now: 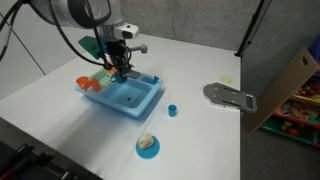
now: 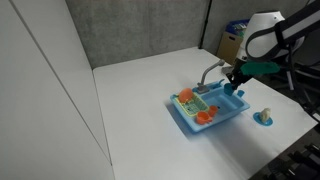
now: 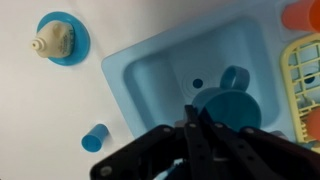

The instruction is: Remove the blue cup from the orange cup and put it in the sink

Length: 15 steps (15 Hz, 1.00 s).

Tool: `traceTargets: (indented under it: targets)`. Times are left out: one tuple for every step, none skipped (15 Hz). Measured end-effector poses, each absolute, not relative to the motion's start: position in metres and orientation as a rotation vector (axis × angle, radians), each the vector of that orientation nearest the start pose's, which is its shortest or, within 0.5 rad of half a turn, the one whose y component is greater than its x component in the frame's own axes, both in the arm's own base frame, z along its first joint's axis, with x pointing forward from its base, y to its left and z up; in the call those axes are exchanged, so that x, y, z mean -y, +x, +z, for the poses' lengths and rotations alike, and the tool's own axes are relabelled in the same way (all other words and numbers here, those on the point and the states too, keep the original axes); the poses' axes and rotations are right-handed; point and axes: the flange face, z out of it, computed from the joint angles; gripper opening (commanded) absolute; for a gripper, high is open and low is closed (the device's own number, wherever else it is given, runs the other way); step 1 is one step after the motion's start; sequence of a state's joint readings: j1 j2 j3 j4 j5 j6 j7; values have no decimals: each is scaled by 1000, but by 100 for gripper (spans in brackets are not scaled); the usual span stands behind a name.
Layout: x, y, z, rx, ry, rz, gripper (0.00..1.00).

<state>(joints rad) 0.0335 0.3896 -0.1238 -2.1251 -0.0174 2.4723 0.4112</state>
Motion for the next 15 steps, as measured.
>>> traceTargets:
  targets:
    - [52,569,216,-759,-3109,45,4]
    - [52,568,209,-753,-3108,41,4]
    - [52,567,201,-741,-3110,39,4]
    - [52,567,193,-733,-3111,41,4]
    - [52,566,184,-723,-3110,43,4]
    - [52,565,175,-714,-3109,47,4]
    - [53,564,167,-705,-3108,51,4]
    - [54,563,159,-698,-3104,54,4]
    - [55,563,153,-693,-3100,58,4]
    - [58,563,147,-688,-3096,64,4]
    - [60,563,142,-689,-3094,70,4]
    - [64,563,136,-690,-3092,76,4]
    - [67,563,131,-694,-3091,85,4]
    - [69,563,127,-695,-3091,92,4]
    - [71,564,122,-696,-3092,100,4]
